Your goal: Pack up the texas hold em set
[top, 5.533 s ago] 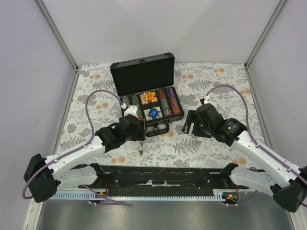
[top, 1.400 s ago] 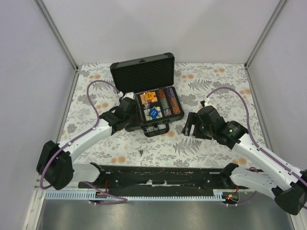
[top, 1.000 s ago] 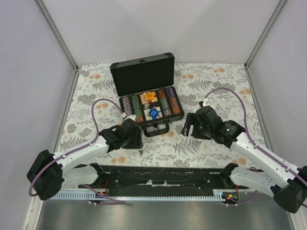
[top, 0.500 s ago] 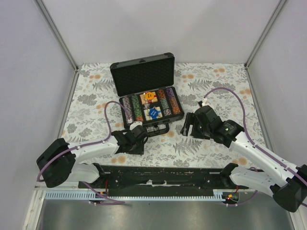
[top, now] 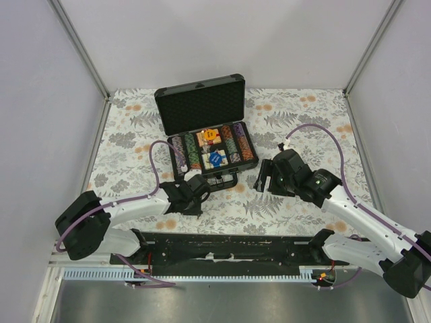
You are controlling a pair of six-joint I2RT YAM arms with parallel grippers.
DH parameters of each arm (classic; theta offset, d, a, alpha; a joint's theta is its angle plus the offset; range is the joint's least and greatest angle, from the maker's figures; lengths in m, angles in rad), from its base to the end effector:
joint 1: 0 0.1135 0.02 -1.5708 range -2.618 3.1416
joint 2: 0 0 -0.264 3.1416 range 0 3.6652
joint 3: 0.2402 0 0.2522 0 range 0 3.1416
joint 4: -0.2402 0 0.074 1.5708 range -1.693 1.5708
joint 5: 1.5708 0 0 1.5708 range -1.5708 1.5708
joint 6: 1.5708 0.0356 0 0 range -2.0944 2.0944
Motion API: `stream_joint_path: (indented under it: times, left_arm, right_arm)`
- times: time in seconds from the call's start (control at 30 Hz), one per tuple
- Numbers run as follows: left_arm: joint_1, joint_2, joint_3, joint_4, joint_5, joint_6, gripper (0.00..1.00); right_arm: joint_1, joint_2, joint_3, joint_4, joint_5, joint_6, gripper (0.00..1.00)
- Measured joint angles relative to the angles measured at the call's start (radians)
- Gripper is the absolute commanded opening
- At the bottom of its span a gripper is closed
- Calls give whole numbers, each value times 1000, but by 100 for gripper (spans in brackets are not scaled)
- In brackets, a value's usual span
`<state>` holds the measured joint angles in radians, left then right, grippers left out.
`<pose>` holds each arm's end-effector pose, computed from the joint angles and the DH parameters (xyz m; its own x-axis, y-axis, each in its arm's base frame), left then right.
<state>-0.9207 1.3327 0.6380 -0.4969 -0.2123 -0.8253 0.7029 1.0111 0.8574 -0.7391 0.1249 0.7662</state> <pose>0.1419 -0.1743 0.1583 -0.9185 0.0213 -0.3949 0.0827 0.9868 -0.1392 0.1552 0.1257 0.2739 -0.8316 0.1972 -0.5192 -0.0072 0.9310 0.3650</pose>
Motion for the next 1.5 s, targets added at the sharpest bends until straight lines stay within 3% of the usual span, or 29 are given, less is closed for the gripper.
stream_joint_path:
  times: [0.37, 0.67, 1.0, 1.5]
  left_arm:
    - [-1, -65, 70, -55, -38, 1, 2]
    - [-2, -101, 249, -76, -135, 39, 2]
    - [63, 105, 539, -1, -254, 107, 2]
    - [236, 371, 632, 200, -274, 121, 2]
  right_arm:
    - [0, -8, 0, 1, 0, 0, 86]
    - [0, -21, 0, 1, 0, 0, 86]
    - [0, -38, 0, -2, 1, 0, 86]
    - [0, -50, 0, -9, 8, -1, 87]
